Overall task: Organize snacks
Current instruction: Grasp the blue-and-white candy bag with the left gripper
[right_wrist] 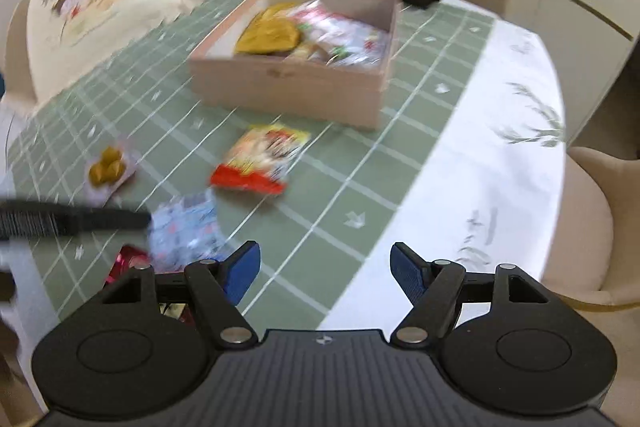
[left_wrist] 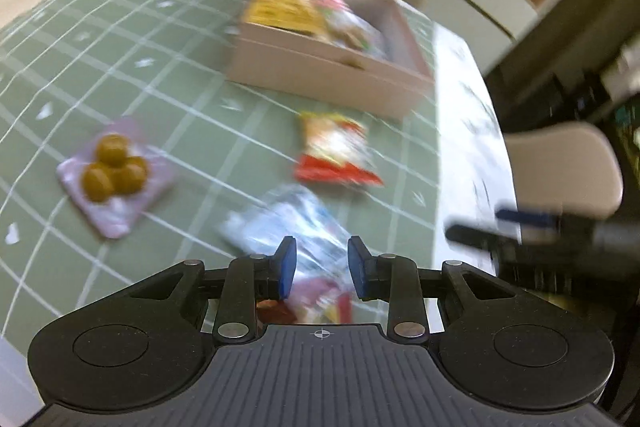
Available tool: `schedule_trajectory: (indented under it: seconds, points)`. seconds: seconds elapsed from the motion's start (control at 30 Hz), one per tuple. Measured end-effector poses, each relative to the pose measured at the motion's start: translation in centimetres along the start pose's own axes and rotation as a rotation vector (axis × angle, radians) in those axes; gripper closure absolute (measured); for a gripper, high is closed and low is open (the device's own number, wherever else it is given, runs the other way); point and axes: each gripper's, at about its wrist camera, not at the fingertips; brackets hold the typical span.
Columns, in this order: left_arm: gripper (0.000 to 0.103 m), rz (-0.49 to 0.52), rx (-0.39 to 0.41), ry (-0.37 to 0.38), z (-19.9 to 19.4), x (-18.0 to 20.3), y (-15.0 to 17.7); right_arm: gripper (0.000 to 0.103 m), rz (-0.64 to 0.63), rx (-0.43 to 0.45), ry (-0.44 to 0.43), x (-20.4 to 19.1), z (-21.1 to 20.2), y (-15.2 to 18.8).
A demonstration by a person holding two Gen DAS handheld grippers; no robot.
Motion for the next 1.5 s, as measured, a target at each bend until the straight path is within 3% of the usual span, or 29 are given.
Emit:
schedule_trajectory:
  seconds: [0.07, 0.2, 0.3, 0.4, 0.5, 0.57, 0.67, 0.77, 0.87, 0.93, 1.0, 1.1, 1.13, 1.2, 1.3, 1.37, 1.5]
  points:
    - [0.071, 0.086, 0.0, -0.058, 0.2, 1.7, 1.4, 0.028, -0.016, 0.026, -0.01, 0.8, 0.2, 0.2]
    - [0.071, 0.161, -0.019, -0.114, 1.0, 3.0, 3.9, 0.026, -0.066, 0.057, -0.041, 1.6, 2.6, 1.2]
    - [0.069, 0.212, -0.054, -0.18, 1.5, 4.0, 4.6, 0.026, -0.012, 0.048, -0.097, 2.1, 3.0, 1.7]
    - [0.068, 0.317, -0.06, -0.315, 1.6, 4.2, 5.5, 0.026, -0.011, 0.061, -0.152, 2.3, 2.9, 1.7]
    - [0.058, 0.239, -0.026, -0.378, 0.6, 2.7, 5.3, 0.026, -0.043, 0.089, -0.129, 2.0, 3.2, 1.6]
    - [0.063, 0.113, 0.016, -0.366, -0.8, 1.8, 4.9, 0.026, -0.037, 0.084, -0.149, 2.2, 3.2, 1.7]
    - [0.063, -0.059, 0.086, -0.235, -2.3, 1.0, 3.4, 0.026, -0.027, 0.068, -0.173, 2.5, 3.4, 1.8]
    - [0.063, 0.04, 0.099, -0.248, -0.9, 2.9, 1.7, 0.026, -0.022, 0.063, -0.167, 2.3, 3.8, 1.4]
    - [0.061, 0.171, 0.032, -0.242, 2.8, 4.8, 0.9, 0.026, 0.004, 0.075, -0.12, 2.1, 3.7, 1.1]
    - [0.06, 0.281, -0.037, -0.285, 5.0, 5.5, 1.7, 0.026, 0.02, 0.063, -0.126, 2.4, 4.0, 1.0]
    - [0.059, 0.385, -0.048, -0.348, 5.5, 5.9, 2.8, 0.026, 0.0, 0.055, -0.093, 2.5, 4.5, 1.1]
    - [0.059, 0.413, -0.036, -0.442, 4.8, 4.6, 3.3, 0.026, 0.026, 0.048, -0.063, 3.4, 4.5, 1.6]
    - [0.059, 0.393, -0.036, -0.446, 4.5, 3.7, 3.2, 0.026, 0.039, 0.04, -0.073, 3.8, 4.5, 1.8]
    - [0.059, 0.312, -0.064, -0.362, 4.2, 2.3, 2.7, 0.026, 0.046, 0.025, -0.08, 4.2, 4.6, 2.1]
    - [0.04, 0.189, -0.067, -0.225, 3.9, 1.0, 1.7, 0.026, 0.052, 0.021, -0.083, 4.3, 4.9, 2.2]
    - [0.039, 0.1, -0.05, -0.161, 3.1, 0.6, 1.1, 0.026, 0.057, 0.022, -0.084, 4.3, 4.9, 2.0]
    - [0.04, -0.002, 0.058, -0.167, 1.6, 0.7, 0.5, 0.026, 0.042, 0.03, -0.097, 3.8, 4.4, 1.9]
Point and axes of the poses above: each gripper's, at about its wrist camera, not at the fingertips, and z roughly the way its jaws point, x to its right, y to its underside, and after that the axes turned 11 degrees about y, right-handed
